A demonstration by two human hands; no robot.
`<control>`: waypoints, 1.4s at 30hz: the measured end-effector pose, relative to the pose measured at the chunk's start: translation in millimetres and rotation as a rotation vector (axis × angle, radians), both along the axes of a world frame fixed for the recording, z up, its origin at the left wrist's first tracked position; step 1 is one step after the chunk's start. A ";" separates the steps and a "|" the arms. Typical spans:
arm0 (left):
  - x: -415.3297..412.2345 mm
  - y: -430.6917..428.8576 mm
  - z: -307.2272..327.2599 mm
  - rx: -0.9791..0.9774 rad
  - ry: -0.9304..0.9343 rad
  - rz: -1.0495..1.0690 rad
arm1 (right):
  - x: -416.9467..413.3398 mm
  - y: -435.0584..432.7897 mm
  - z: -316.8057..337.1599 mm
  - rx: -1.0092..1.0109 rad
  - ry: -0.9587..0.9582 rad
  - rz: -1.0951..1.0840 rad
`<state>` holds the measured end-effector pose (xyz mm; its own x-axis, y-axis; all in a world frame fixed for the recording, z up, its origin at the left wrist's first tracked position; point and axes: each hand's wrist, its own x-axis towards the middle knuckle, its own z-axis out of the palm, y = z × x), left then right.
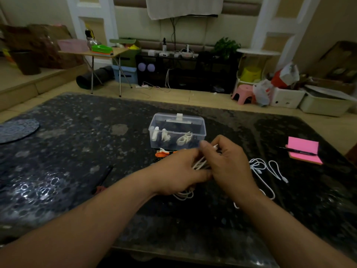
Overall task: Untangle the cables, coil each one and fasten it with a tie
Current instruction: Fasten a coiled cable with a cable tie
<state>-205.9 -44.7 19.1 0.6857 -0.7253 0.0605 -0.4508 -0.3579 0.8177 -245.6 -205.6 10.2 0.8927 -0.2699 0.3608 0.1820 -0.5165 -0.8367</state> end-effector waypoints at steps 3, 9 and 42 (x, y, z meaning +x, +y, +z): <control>-0.2 -0.6 -3.9 0.131 -0.099 0.062 | 4.8 -3.0 -5.8 0.011 0.023 -0.076; 4.0 7.6 -3.4 0.139 -0.156 -0.035 | -3.4 -5.9 -5.8 -0.196 0.043 0.112; 43.6 158.0 2.2 0.325 -0.286 0.477 | 76.5 162.2 22.2 0.000 0.242 0.176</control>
<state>-162.3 113.3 21.2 0.9268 -0.3567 0.1174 -0.3650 -0.7820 0.5052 -169.1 -43.4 32.5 0.9859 -0.1032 0.1314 0.0637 -0.4945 -0.8668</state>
